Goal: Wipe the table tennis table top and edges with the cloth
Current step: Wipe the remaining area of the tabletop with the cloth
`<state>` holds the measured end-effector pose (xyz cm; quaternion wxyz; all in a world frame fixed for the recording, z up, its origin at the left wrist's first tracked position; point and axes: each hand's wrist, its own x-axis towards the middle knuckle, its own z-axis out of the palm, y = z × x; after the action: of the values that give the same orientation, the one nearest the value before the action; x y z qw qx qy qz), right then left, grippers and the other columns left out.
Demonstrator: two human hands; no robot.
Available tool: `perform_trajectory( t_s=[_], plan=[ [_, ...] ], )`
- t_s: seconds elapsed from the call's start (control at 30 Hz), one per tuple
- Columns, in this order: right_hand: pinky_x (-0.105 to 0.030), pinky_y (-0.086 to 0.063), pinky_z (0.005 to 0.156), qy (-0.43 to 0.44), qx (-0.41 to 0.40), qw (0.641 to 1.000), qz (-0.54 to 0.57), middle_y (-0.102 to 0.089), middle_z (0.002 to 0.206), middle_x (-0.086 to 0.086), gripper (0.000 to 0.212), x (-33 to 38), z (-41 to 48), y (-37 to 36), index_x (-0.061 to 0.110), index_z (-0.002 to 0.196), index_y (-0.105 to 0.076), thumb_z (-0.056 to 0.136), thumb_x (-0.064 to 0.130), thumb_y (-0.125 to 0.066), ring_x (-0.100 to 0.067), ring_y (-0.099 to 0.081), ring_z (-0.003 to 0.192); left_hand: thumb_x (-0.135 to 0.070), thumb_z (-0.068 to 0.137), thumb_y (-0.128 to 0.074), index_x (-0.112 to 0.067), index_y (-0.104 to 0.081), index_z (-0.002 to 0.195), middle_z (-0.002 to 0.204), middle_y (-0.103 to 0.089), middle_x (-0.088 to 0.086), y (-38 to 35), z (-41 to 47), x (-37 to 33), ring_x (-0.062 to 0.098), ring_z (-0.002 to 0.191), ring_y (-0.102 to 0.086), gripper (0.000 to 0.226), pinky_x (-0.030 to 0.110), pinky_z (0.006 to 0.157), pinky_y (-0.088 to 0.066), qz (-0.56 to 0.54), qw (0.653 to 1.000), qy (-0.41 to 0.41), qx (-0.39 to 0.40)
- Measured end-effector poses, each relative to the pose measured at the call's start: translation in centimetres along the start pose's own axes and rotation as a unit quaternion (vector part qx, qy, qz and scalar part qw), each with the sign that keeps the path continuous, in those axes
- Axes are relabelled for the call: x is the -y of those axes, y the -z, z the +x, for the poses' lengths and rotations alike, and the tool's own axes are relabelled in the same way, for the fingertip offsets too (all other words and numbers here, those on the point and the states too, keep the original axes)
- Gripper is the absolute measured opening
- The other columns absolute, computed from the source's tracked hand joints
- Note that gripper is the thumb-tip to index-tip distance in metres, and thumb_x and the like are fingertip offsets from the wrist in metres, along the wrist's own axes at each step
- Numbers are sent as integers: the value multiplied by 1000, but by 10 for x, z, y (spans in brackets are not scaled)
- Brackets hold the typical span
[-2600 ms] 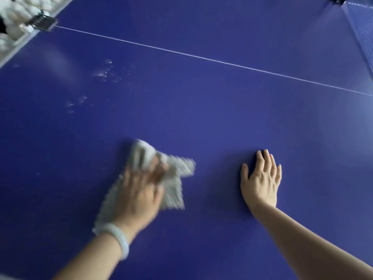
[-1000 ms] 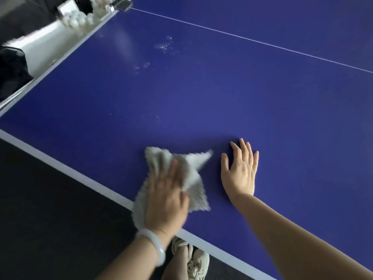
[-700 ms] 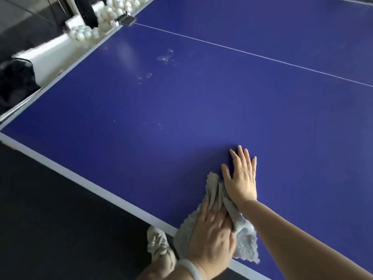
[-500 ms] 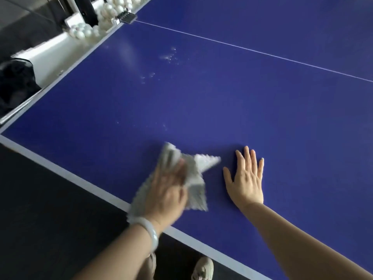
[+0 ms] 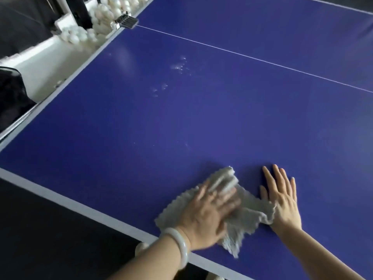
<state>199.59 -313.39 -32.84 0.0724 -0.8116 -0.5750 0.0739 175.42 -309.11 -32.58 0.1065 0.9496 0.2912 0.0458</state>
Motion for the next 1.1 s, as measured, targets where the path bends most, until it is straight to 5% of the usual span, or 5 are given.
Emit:
perform_trajectory(
  t_s=[0.2,0.3,0.43,0.8,1.1],
  plan=[
    [-49,-3,125,-97,-14,995,17,-30,160,-17,55,65,27,2,8,153,-35,101,21,-50,-32,-18,151,-31,91,-43,-19,-40,151,161,-30,2,43,-22,169,35,151,-10,61,57,116,-25,27,974,217,-55],
    [-40,5,125,-41,-30,999,19,-18,165,-12,59,114,68,-7,6,156,-25,104,25,-44,-25,-12,154,-29,90,-46,-18,-42,150,160,-32,3,43,-24,179,30,152,-11,61,56,117,-22,28,978,197,-55],
    [-40,6,125,-162,-41,983,73,-7,168,-6,58,154,123,-20,6,159,-13,108,28,-30,-19,-1,155,-32,95,-42,-22,-37,152,163,-23,-1,46,-25,178,23,153,-6,59,55,120,-16,21,980,192,-43],
    [-33,5,125,-210,-78,968,111,-18,166,2,56,152,130,-29,13,157,-29,106,37,-29,-10,-8,154,-42,97,-34,-24,-24,156,166,-5,0,33,61,147,25,153,6,63,57,119,-13,27,999,-33,16],
    [-32,8,125,-207,-82,971,85,-15,167,4,61,156,128,-33,13,157,-25,104,43,-26,-7,-2,154,-38,96,-32,-20,-39,145,156,-33,6,94,68,321,44,147,-15,54,57,103,-43,105,950,294,-34]
  ],
)
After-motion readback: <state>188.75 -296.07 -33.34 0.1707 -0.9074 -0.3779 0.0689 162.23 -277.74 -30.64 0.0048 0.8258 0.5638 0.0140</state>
